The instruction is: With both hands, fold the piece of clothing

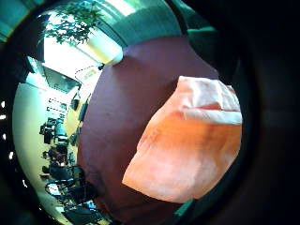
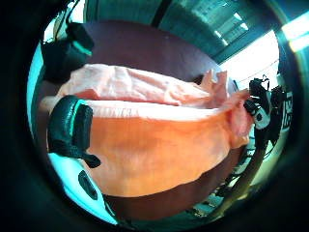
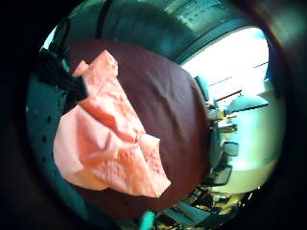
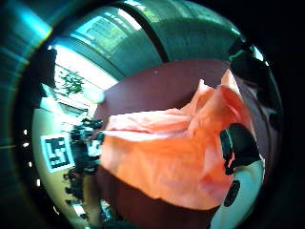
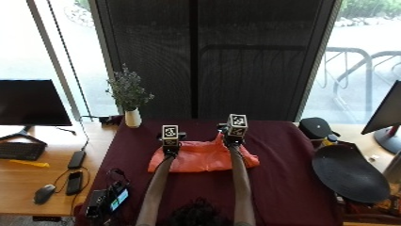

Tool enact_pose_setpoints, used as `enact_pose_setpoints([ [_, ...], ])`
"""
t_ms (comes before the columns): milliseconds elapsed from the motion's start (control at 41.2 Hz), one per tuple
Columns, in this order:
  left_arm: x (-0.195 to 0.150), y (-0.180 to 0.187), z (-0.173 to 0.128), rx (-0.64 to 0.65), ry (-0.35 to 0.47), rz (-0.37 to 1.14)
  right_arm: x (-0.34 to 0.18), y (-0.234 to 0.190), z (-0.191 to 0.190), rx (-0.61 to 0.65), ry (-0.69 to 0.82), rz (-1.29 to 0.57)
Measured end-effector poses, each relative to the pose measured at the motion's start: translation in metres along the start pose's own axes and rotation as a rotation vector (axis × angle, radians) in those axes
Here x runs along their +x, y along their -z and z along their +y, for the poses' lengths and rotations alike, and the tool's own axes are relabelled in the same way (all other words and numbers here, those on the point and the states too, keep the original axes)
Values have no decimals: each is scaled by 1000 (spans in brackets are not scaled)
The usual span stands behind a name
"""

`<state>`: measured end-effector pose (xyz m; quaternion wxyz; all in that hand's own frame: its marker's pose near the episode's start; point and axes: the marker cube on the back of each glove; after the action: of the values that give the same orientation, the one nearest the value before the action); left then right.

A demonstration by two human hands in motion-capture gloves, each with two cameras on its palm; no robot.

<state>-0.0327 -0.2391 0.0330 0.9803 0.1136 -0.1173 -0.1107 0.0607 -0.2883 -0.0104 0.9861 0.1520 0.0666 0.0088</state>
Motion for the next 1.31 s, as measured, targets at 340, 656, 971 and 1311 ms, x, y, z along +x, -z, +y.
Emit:
enact_pose_setpoints([
  [340,-9,2,35,52,-45,49,91,15,125,-73,-495,-349],
  [656,6,-52,67,-196,-78,90,121,4,186,-237,-749,-668],
  [971,17,-72,94,-560,-110,129,122,-28,205,-291,-944,-733],
  [1311,19,-72,94,-559,-131,140,109,-38,192,-317,-953,-766],
])
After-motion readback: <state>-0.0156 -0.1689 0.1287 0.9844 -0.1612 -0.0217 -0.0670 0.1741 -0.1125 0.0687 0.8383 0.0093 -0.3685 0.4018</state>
